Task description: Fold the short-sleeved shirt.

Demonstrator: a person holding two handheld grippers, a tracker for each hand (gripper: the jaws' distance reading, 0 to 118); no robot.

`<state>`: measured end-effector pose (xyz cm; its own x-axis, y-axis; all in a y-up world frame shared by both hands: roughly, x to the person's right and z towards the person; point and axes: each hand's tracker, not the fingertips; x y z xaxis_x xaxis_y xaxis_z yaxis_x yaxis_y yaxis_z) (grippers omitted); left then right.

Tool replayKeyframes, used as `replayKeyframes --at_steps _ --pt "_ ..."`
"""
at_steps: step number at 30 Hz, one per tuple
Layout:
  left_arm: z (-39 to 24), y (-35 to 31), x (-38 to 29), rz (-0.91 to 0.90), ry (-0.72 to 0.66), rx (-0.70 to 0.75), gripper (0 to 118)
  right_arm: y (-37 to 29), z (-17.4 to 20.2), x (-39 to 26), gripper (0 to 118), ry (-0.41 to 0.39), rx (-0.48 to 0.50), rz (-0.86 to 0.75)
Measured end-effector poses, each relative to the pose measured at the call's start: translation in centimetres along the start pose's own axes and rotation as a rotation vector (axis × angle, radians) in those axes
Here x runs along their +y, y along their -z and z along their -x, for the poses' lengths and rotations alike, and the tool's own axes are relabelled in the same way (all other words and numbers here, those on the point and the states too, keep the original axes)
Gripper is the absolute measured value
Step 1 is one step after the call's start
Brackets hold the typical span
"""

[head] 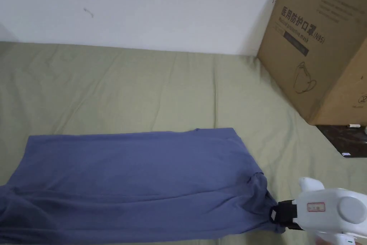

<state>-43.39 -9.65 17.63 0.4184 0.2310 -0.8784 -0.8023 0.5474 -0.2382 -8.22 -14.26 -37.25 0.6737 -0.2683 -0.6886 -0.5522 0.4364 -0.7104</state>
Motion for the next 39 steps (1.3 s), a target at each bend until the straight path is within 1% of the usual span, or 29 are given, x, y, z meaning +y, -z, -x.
replayKeyframes --at_steps 2,3,6,7,9,10,12,13,14,15,16,17,18,19,20,22,25,27,28,29,30,31,32,33,34,36,37,38,39 --pt "0.7 -0.1 0.2 -0.003 -0.007 -0.012 5 -2.0 0.4 -0.2 9 -0.02 -0.002 -0.039" --pt "0.9 -0.5 0.3 -0.004 -0.006 -0.015 5 -1.7 -0.4 0.4 9 -0.031 0.021 -0.014" --pt "1.0 -2.4 0.0 0.0 0.019 -0.024 5 -4.2 -1.3 -0.1 9 -0.038 0.038 -0.021" --pt "1.2 -2.8 -0.4 0.027 0.04 -0.021 5 -5.5 -0.9 -1.7 9 -0.053 0.027 -0.03" --pt "2.0 -3.5 -1.8 0.081 0.087 -0.011 5 -6.5 -2.0 -3.5 9 -0.066 0.015 -0.001" --pt "1.7 -3.4 -3.6 0.107 0.1 -0.005 5 -6.7 -2.6 -4.5 9 -0.074 0.004 0.017" --pt "2.4 -3.2 -5.4 0.185 0.091 -0.024 5 -7.0 -2.9 -6.7 9 -0.069 -0.014 0.057" --pt "2.8 -2.9 -6.3 0.216 0.088 -0.031 6 -6.6 -3.3 -7.7 9 -0.049 -0.02 0.084" --pt "2.2 -2.5 -7.8 0.232 0.097 -0.034 12 -6.1 -3.5 -8.5 10 -0.032 -0.02 0.098" --pt "2.4 -2.2 -8.4 0.24 0.096 -0.037 24 -5.6 -4.4 -8.9 14 -0.001 -0.022 0.1" --pt "2.6 -2.2 -8.9 0.231 0.092 -0.036 41 -5.3 -4.4 -9.4 25 0.015 -0.028 0.093" --pt "2.7 -2.2 -9.2 0.231 0.086 -0.031 69 -5.2 -4.3 -9.8 56 0.026 -0.034 0.077" --pt "1.2 -2.7 -9.6 0.227 0.078 -0.022 91 -5.2 -4.1 -10.0 85 0.03 -0.046 0.066" --pt "1.3 -3.1 -9.5 0.218 0.073 -0.017 107 -5.0 -3.8 -9.9 106 0.025 -0.076 0.055" --pt "1.4 -3.5 -9.2 0.198 0.061 -0.021 113 -5.2 -3.5 -9.8 118 0.002 -0.12 0.039" --pt "1.8 -3.9 -8.2 0.157 0.03 -0.036 112 -5.8 -2.9 -9.6 118 -0.024 -0.152 0.007" --pt "1.3 -5.4 -7.1 0.081 -0.003 -0.064 112 -7.8 -0.7 -9.0 118 -0.054 -0.137 -0.081" --pt "-0.7 -6.7 -6.9 0.044 0.012 -0.053 112 -9.0 0.8 -8.5 118 -0.084 -0.128 -0.138" --pt "-1.6 -7.1 -6.7 0.0 0.06 -0.014 112 -9.4 1.6 -8.2 118 -0.11 -0.132 -0.171" --pt "-2.8 -7.5 -6.5 -0.039 0.112 0.035 106 -9.8 2.9 -7.9 116 -0.137 -0.126 -0.2" --pt "-4.0 -7.9 -6.5 -0.064 0.151 0.036 91 -10.0 3.8 -7.6 110 -0.161 -0.107 -0.214" --pt "-5.0 -8.2 -6.2 -0.072 0.188 0.014 66 -10.4 5.4 -6.8 95 -0.204 -0.081 -0.221" --pt "-6.0 -8.3 -5.9 -0.083 0.208 0.012 23 -10.4 6.5 -6.5 54 -0.229 -0.065 -0.244" --pt "-6.8 -8.3 -5.6 -0.098 0.21 0.012 1 -10.5 7.5 -6.2 13 -0.246 -0.056 -0.283" --pt "-5.6 -6.9 -5.1 -0.097 0.203 0.009 2 -10.4 8.6 -5.9 0 -0.251 -0.039 -0.315" --pt "-6.2 -6.4 -4.2 -0.118 0.191 -0.017 2 -9.5 9.6 -4.8 0 -0.28 -0.043 -0.325" --pt "-6.5 -6.1 -3.4 -0.122 0.168 -0.065 2 -9.2 10.2 -4.3 0 -0.266 -0.016 -0.342" --pt "-5.4 -4.9 -2.3 -0.109 0.154 -0.08 2 -8.8 10.6 -3.6 0 -0.259 0.027 -0.331" --pt "-5.4 -4.3 -1.4 -0.108 0.149 -0.07 2 -8.6 10.8 -3.2 0 -0.256 0.044 -0.322"
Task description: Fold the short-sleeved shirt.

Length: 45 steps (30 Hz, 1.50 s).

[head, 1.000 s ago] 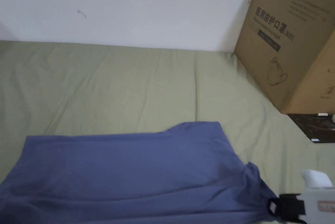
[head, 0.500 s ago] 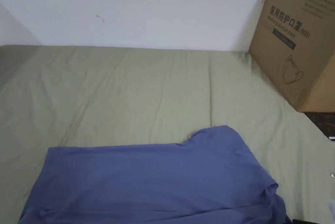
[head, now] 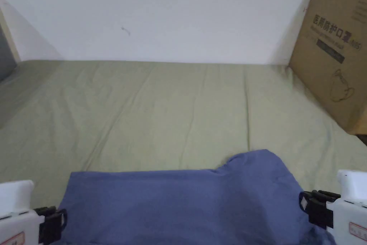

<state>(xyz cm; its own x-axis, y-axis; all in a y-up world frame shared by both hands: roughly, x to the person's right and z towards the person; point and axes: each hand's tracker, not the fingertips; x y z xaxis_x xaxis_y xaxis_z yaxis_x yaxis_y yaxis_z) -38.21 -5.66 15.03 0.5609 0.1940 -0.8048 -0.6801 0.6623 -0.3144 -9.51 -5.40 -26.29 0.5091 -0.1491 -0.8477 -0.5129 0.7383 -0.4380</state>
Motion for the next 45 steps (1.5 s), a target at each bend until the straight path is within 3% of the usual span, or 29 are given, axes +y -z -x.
replayKeyframes --at_steps 5,6,7,8,9,11,17,20,21,22,23,24,25,27,28,31,32,34,36,37,39,41,43,44,45 --pt "3.7 6.9 6.2 0.104 0.011 0.019 4 2.1 0.6 1.3 0 -0.015 0.04 0.024" --pt "4.8 8.5 7.4 0.126 -0.008 0.003 14 2.5 0.6 1.4 0 -0.025 0.032 0.034" --pt "5.2 9.9 8.5 0.147 -0.037 -0.034 36 2.9 0.5 1.4 0 -0.035 0.03 0.05" --pt "6.1 11.6 9.4 0.155 -0.037 -0.055 68 3.2 0.4 1.3 0 -0.043 0.039 0.065" --pt "6.7 13.0 9.9 0.139 -0.019 -0.047 87 3.3 0.3 1.3 0 -0.041 0.042 0.069" --pt "6.5 15.5 10.7 0.171 0.008 0.03 114 3.7 0.0 1.3 0 -0.044 0.048 0.081" --pt "7.1 22.5 9.7 0.289 0.055 0.115 113 4.7 -1.0 1.5 0 -0.032 0.013 0.134" --pt "7.4 24.2 8.9 0.365 0.088 0.059 94 6.5 -2.4 2.5 0 -0.044 -0.002 0.171" --pt "6.9 24.0 8.7 0.374 0.105 0.054 82 7.3 -2.7 3.2 0 -0.057 -0.013 0.178" --pt "6.4 23.4 8.7 0.336 0.165 0.108 60 8.1 -3.1 4.0 0 -0.064 -0.018 0.176" --pt "6.5 22.8 8.8 0.316 0.166 0.067 22 9.2 -3.6 4.9 0 -0.065 -0.02 0.175" --pt "6.5 22.2 9.0 0.311 0.149 0.034 3 10.2 -4.2 5.8 1 -0.062 -0.023 0.177" --pt "6.5 21.6 9.1 0.306 0.144 0.028 2 11.6 -4.8 6.8 11 -0.042 -0.022 0.188" --pt "6.4 19.7 9.5 0.283 0.129 0.011 2 15.2 -6.6 8.8 98 0.049 -0.005 0.211" --pt "6.4 19.2 9.6 0.275 0.125 0.01 3 16.9 -7.5 9.3 118 0.076 -0.002 0.231" --pt "6.1 17.4 9.6 0.236 0.098 0.013 2 22.2 -8.6 11.5 115 0.1 -0.072 0.344" --pt "6.1 16.9 9.7 0.231 0.08 0.019 3 23.9 -8.7 12.8 115 0.106 -0.065 0.29" --pt "6.3 16.4 9.5 0.221 0.051 0.013 2 27.1 -9.0 14.4 115 0.121 -0.108 0.354" --pt "6.6 16.5 9.2 0.22 0.037 0.025 2 29.1 -9.3 13.4 107 0.132 -0.124 0.384" --pt "6.8 16.6 9.0 0.225 0.033 0.026 2 30.2 -9.4 13.3 94 0.149 -0.123 0.406" --pt "6.8 16.7 8.8 0.239 0.03 0.03 2 31.4 -9.5 13.0 45 0.176 -0.127 0.429" --pt "6.6 16.7 8.7 0.243 0.025 0.031 3 32.2 -9.7 13.5 4 0.179 -0.111 0.411" --pt "6.7 16.8 8.7 0.238 0.018 0.031 2 32.6 -9.2 13.4 4 0.147 -0.099 0.452" --pt "6.6 16.7 8.7 0.236 0.012 0.028 2 30.8 -7.9 13.5 4 0.075 -0.121 0.457" --pt "6.5 16.4 8.8 0.232 0.008 0.025 2 30.0 -7.6 13.6 4 0.058 -0.1 0.443"
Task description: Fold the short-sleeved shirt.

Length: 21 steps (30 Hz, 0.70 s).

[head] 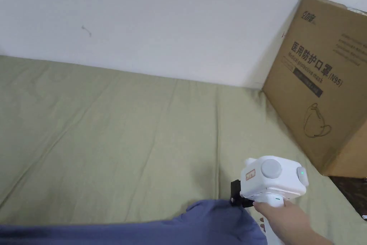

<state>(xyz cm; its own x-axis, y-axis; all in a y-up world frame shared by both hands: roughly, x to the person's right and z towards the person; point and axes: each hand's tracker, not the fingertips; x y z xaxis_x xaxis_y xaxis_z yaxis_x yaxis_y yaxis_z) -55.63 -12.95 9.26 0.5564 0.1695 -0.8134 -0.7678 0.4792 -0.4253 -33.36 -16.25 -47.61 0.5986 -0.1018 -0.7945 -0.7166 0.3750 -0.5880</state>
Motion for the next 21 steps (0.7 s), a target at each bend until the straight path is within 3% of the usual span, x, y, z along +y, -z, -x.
replayKeyframes --at_steps 4,7,12,21 --pt "0.6 -1.5 0.2 -0.038 -0.026 -0.028 2 -5.4 -0.6 -1.7 3 0.033 0.036 -0.166" --pt "0.2 -4.1 -0.3 -0.074 -0.047 -0.06 2 -9.6 -2.6 -2.9 3 0.084 0.137 -0.207" --pt "0.0 -8.1 -1.9 -0.128 -0.019 -0.089 3 -17.7 -4.9 -9.4 3 0.074 0.137 -0.31" --pt "0.6 -15.2 -9.7 -0.093 0.039 -0.171 3 -25.0 -8.0 -25.2 3 0.222 0.216 -0.276"
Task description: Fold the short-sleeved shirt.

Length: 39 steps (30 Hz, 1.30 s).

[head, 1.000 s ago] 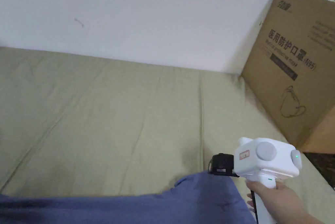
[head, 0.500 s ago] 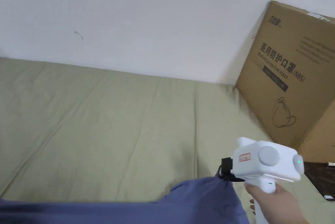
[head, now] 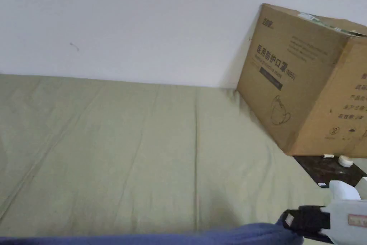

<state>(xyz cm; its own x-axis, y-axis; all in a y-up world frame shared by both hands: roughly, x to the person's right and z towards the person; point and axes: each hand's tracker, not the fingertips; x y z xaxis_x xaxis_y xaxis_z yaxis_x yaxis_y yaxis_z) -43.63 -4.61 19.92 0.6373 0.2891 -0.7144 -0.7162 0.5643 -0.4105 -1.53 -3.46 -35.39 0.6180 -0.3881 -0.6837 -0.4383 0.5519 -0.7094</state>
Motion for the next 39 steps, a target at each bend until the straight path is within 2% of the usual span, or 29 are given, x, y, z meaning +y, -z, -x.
replayKeyframes --at_steps 4,5,6,7,8,9,10,11,12,14,15,17,18,20,22,23,24,25,26,27,29,31,33,37,39 --pt "1.3 0.5 -4.2 0.106 -0.051 -0.009 3 0.7 -2.0 -5.0 3 0.026 -0.034 0.077" --pt "2.6 1.4 -5.2 0.126 -0.061 -0.013 6 1.2 -2.4 -6.0 7 0.044 -0.049 0.108" --pt "2.7 1.8 -6.0 0.138 -0.058 -0.01 15 1.9 -2.7 -6.9 19 0.053 -0.059 0.13" --pt "2.8 2.0 -6.7 0.149 -0.055 -0.01 30 2.4 -2.8 -7.4 41 0.052 -0.068 0.131" --pt "2.7 2.2 -7.3 0.157 -0.048 -0.01 55 2.8 -2.9 -7.9 81 0.052 -0.084 0.135" --pt "2.7 2.5 -7.8 0.157 -0.036 -0.007 72 3.0 -2.9 -8.0 96 0.052 -0.1 0.138" --pt "2.5 2.3 -8.2 0.145 -0.025 0.011 72 3.4 -3.5 -7.9 101 0.05 -0.113 0.137" --pt "2.3 2.0 -8.4 0.128 -0.015 0.036 78 3.1 -3.2 -7.8 101 0.03 -0.142 0.118" --pt "2.2 1.6 -8.5 0.121 -0.02 0.034 90 2.8 -2.8 -7.6 111 0.016 -0.143 0.102" --pt "0.3 0.1 -8.5 0.084 -0.065 -0.001 115 1.8 -1.8 -7.2 114 -0.002 -0.122 0.047" --pt "-0.2 -0.3 -8.5 0.057 -0.079 -0.018 116 1.4 -1.0 -6.8 114 -0.014 -0.113 0.012" --pt "-0.1 -0.5 -8.2 -0.003 -0.084 -0.029 115 0.9 1.2 -6.1 114 -0.05 -0.118 -0.049" --pt "-0.9 -0.9 -8.0 -0.043 -0.08 -0.037 115 0.1 3.7 -6.5 114 -0.076 -0.134 -0.09" --pt "-2.9 -1.4 -7.5 -0.1 -0.071 -0.025 115 0.1 6.6 -6.1 114 -0.11 -0.149 -0.138" --pt "-6.8 -1.9 -6.8 -0.147 -0.032 0.032 109 1.5 8.2 -5.7 113 -0.125 -0.119 -0.161" --pt "-8.4 -1.7 -6.3 -0.157 0.008 0.076 90 1.9 9.6 -5.7 108 -0.15 -0.113 -0.176" --pt "-9.9 -1.4 -6.0 -0.167 0.045 0.125 61 2.4 11.0 -5.7 98 -0.183 -0.123 -0.193" --pt "-10.3 -0.5 -5.6 -0.184 0.076 0.148 25 2.9 12.1 -5.7 76 -0.217 -0.13 -0.188" --pt "-11.5 -0.1 -5.2 -0.198 0.102 0.156 1 3.6 13.3 -5.8 25 -0.256 -0.126 -0.172" --pt "-12.7 0.2 -4.9 -0.209 0.113 0.167 1 4.2 14.3 -5.9 0 -0.285 -0.132 -0.175" --pt "-13.1 1.7 -4.6 -0.214 0.112 0.206 1 5.1 16.0 -6.2 0 -0.308 -0.164 -0.183" --pt "-14.0 1.8 -4.7 -0.242 0.088 0.18 1 5.9 17.1 -6.7 0 -0.323 -0.194 -0.185" --pt "-14.7 2.3 -4.5 -0.266 0.048 0.176 1 6.2 17.8 -7.0 0 -0.318 -0.179 -0.181" --pt "-15.5 2.6 -4.4 -0.265 0.044 0.188 1 6.8 18.6 -7.5 0 -0.361 -0.201 -0.164" --pt "-14.2 2.6 -4.2 -0.245 0.036 0.132 1 6.7 18.7 -7.7 0 -0.383 -0.19 -0.157"
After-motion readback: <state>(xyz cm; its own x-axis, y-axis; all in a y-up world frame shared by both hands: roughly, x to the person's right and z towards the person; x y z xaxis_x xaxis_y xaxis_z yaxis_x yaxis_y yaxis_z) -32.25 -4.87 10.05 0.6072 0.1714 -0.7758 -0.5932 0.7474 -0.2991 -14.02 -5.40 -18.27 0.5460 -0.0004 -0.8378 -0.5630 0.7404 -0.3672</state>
